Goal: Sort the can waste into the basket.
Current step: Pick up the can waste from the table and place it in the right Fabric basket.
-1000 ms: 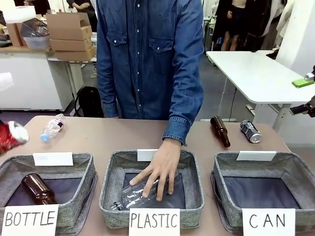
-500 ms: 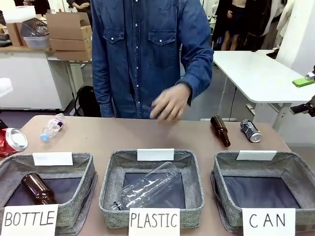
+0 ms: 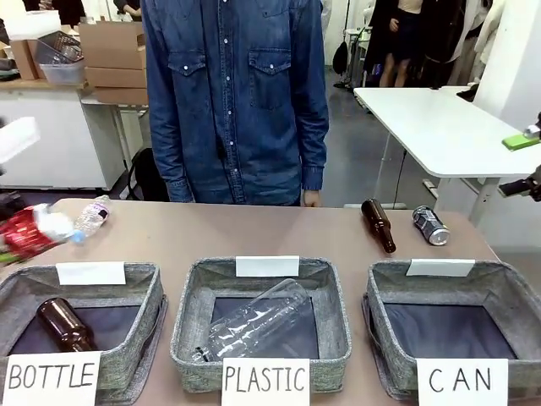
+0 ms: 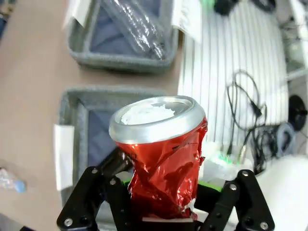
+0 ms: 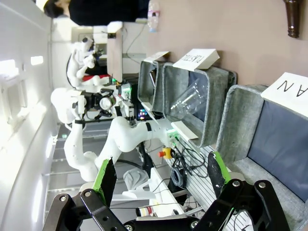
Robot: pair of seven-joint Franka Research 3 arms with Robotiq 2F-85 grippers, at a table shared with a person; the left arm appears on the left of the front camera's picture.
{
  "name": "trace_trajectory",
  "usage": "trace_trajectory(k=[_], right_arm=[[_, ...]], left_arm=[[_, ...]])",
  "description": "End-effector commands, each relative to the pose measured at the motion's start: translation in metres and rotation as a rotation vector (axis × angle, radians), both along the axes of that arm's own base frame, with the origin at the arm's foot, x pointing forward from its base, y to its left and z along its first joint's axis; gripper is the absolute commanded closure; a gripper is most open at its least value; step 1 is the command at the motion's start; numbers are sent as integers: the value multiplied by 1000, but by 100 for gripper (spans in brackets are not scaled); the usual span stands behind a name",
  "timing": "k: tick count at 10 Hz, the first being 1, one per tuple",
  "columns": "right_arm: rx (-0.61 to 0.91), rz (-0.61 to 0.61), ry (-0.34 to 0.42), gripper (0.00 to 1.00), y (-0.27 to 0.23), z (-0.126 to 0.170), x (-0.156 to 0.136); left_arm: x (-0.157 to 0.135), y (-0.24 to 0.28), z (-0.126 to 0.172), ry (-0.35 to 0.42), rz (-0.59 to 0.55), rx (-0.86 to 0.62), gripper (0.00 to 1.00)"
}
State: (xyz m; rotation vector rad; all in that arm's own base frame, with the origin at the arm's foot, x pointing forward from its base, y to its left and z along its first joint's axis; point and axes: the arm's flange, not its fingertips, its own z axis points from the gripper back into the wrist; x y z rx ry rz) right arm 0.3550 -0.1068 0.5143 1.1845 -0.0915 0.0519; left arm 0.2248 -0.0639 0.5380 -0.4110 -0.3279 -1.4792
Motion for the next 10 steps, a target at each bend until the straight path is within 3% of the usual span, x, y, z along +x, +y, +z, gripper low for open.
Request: trace_trajectory(k=[1, 2, 3, 6, 8, 9, 10], right_arm=[[-4, -6, 50, 0, -31, 10, 0], [-30, -10, 65, 0, -64, 15, -7], [-46, -41, 73, 0, -100, 18, -16], [-124, -136, 40, 0, -196, 17, -68], [-84, -202, -15, 0, -233, 6, -105], [-125, -182, 60, 0, -203, 18, -85], [-125, -182, 60, 0, -203, 18, -85]], left_arm=[[-12, -108, 43, -43, 127, -5, 100], [-22, -180, 71, -15, 120, -24, 100], [-31, -235, 85, -34, 158, -14, 100], [-55, -395, 107, -254, 62, 113, 100], [-38, -494, 106, -293, -62, 182, 100], [-24, -537, 101, -288, -95, 182, 100], [-13, -586, 92, -255, -84, 184, 100]])
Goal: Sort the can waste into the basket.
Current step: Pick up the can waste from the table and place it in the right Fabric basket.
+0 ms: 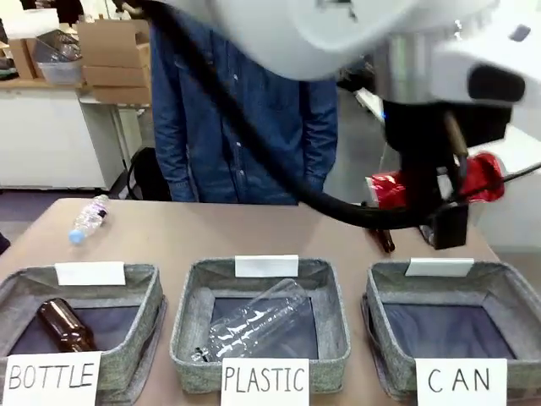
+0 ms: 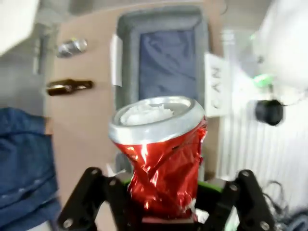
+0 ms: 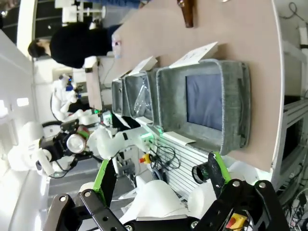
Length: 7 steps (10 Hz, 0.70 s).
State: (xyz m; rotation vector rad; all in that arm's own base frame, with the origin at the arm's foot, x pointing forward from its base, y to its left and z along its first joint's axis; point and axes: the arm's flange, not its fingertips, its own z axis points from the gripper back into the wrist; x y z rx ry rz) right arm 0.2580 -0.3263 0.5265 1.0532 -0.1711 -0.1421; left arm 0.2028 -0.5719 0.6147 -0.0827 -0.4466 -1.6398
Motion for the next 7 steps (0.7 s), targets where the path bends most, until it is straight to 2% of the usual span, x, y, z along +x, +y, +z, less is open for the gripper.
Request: trace_trajectory(k=[1, 3, 4, 5, 6, 7], right_arm=[[-5, 19, 22, 0, 17, 6, 12], [-5, 19, 22, 0, 17, 6, 12], [-5, 19, 22, 0, 17, 6, 12], [-5, 19, 22, 0, 17, 6, 12], [-5, 19, 22, 0, 17, 6, 12], [-5, 19, 22, 0, 17, 6, 12]], left_arm=[[15, -114, 1, 75, 23, 51, 100], [34, -153, -33, -9, 57, 105, 100], [45, -152, -48, 46, -85, 270, 100], [12, -104, -73, 10, 26, 90, 100], [12, -104, -73, 10, 26, 90, 100], [15, -126, -91, 21, -9, 165, 100]])
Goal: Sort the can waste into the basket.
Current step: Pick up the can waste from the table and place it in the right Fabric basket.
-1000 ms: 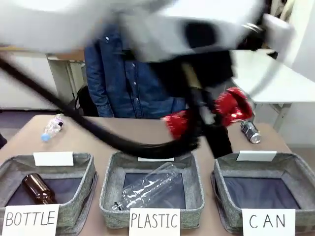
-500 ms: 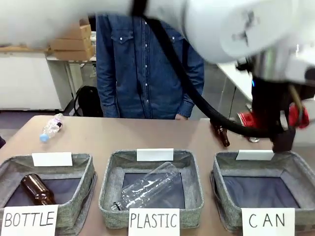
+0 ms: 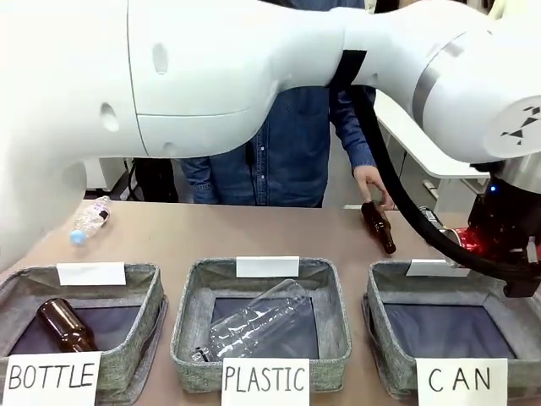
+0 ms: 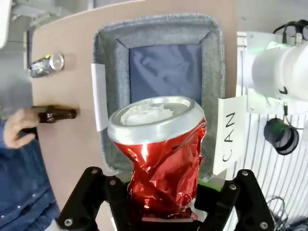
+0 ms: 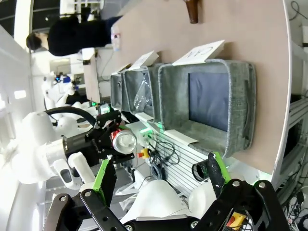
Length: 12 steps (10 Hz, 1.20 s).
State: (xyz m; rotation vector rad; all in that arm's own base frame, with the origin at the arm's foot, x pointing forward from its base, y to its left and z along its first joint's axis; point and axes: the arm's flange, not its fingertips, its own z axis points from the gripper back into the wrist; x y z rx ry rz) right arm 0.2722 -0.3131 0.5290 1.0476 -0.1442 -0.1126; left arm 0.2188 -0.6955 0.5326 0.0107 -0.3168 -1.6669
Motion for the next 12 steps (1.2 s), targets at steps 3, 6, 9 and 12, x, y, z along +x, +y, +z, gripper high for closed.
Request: trace_trajectory(k=[3, 6, 9, 12], right_arm=[[2, -18, 14, 0, 4, 4, -2], [2, -18, 14, 0, 4, 4, -2], [2, -18, 14, 0, 4, 4, -2], [2, -18, 14, 0, 4, 4, -2]], left_arm=[[0, 4, -12, -62, -11, 15, 100], [3, 11, -10, -93, 5, 1, 60], [3, 14, -9, -100, 16, -18, 0], [5, 17, -6, -112, 27, -29, 8]])
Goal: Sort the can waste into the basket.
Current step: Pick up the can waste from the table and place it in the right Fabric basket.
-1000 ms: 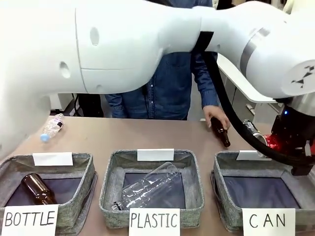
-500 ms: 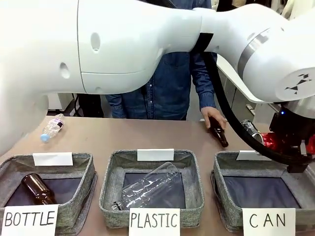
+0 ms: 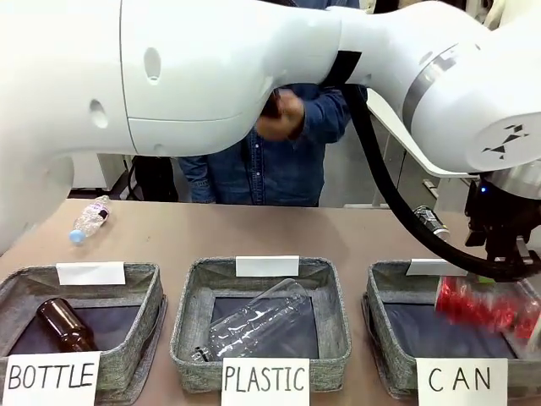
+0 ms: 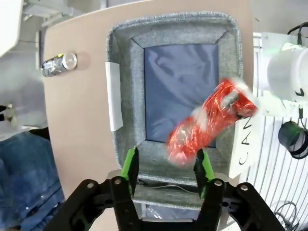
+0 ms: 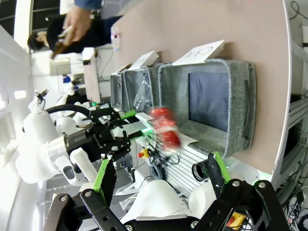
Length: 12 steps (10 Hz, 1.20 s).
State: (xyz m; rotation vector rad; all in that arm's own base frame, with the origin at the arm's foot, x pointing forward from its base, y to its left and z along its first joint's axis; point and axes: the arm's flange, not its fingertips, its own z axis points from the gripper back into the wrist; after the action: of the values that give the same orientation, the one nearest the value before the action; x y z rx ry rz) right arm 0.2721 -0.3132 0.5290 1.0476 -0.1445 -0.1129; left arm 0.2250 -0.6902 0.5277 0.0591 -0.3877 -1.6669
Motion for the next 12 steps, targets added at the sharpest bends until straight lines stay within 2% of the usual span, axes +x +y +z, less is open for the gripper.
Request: trace_trajectory(k=[1, 6, 9, 10, 11, 12], right_arm=[[2, -18, 14, 0, 4, 4, -2], [2, -18, 14, 0, 4, 4, -2], [2, -18, 14, 0, 4, 4, -2], [2, -18, 14, 0, 4, 4, -2], [2, -18, 14, 0, 4, 4, -2], [2, -18, 14, 0, 4, 4, -2]], left_arm=[[0, 13, -1, -44, 37, -17, 0], [4, 31, 11, -46, 62, -49, 0], [-8, 40, 29, -59, 9, -3, 0], [-12, 40, 32, 11, 2, 25, 0], [1, 25, 29, -52, 33, -27, 0], [-7, 28, 33, -32, 25, -10, 0]])
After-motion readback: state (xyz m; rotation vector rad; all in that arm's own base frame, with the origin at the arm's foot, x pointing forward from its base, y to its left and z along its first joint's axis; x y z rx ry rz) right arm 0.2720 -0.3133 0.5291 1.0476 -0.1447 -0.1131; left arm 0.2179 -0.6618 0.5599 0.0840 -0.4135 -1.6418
